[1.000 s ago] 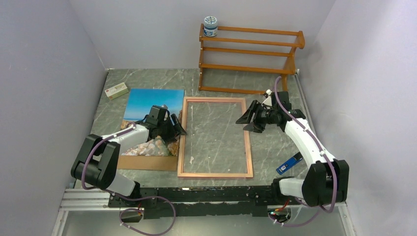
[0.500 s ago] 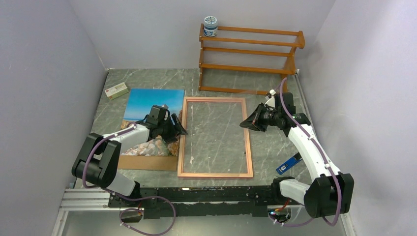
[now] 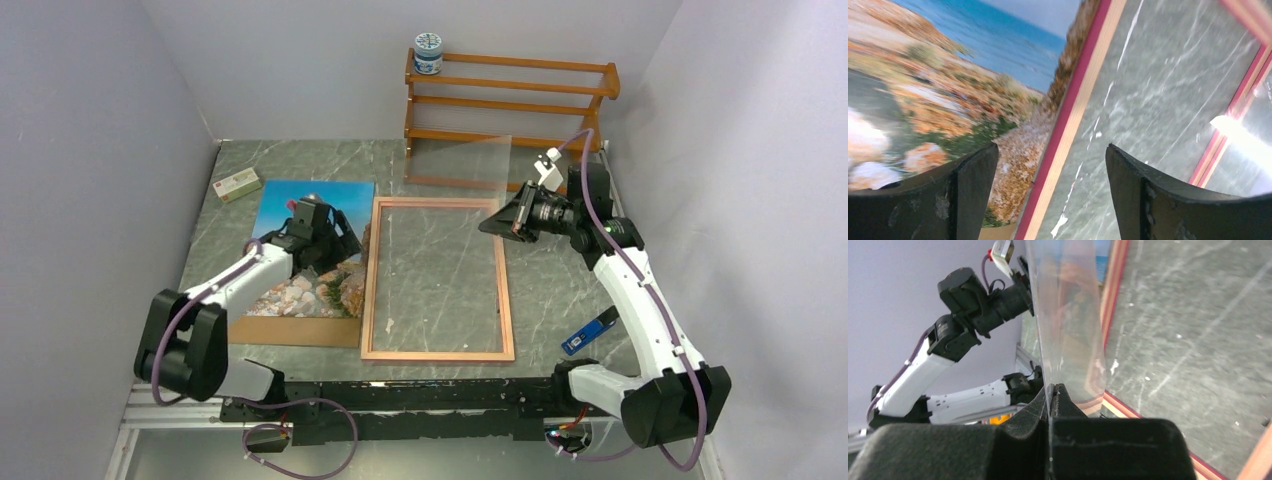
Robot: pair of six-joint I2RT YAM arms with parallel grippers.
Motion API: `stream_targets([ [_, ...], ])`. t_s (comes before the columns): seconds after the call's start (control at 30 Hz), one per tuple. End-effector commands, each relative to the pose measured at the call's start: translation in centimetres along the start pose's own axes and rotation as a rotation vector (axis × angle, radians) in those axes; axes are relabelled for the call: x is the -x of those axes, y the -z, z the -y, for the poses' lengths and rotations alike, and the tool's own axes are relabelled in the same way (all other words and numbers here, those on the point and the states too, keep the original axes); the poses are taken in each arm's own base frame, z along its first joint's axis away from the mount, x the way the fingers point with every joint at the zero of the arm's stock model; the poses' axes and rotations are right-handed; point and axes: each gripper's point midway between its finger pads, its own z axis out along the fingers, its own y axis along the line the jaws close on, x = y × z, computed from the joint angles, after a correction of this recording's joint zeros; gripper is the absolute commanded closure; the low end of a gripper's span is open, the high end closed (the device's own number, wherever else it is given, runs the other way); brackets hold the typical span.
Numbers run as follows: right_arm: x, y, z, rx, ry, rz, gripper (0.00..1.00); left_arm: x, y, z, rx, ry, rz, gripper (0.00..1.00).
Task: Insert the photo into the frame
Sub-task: Place the photo frame item in the photo frame.
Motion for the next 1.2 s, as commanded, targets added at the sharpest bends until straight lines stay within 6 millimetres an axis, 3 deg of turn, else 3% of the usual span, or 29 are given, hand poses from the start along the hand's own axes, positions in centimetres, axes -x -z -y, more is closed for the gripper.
stream_targets([
  [0.0,0.0,0.6,-6.7,0.189,0.104,-0.018,1.0,5.9,4.0,-1.6,0.127,0.018,0.227,0.14],
  [0.23,-0.5,-1.6,-10.9,0.316,0.079,-0.069,1.0,9.3,10.4,-6.0,0.311,0.13,0.471,0.09],
  [0.33,-0.1,-3.0,-10.1,0.286,0.061,-0.085,1.0,9.8,12.8,-7.3,0.345,0.173,0.569,0.07],
  [0.47,-0.5,-5.8,-6.2,0.197,0.038,-0.116,1.0,9.4,13.9,-8.2,0.347,0.201,0.604,0.07],
  [0.63,-0.8,-9.4,0.2,0.088,0.003,-0.178,1.0,8.0,11.9,-7.3,0.255,0.157,0.535,0.07],
  [0.8,0.8,-9.8,5.7,0.033,-0.052,-0.158,1.0,5.8,8.1,-4.3,0.088,0.089,0.372,0.1],
  [0.97,0.3,-10.1,9.5,-0.057,-0.037,-0.205,1.0,3.4,4.5,-2.2,-0.027,0.016,0.201,0.12],
  [1.17,-0.1,-9.6,11.8,-0.14,-0.025,-0.223,1.0,1.1,1.1,0.1,-0.161,-0.111,0.025,0.11],
])
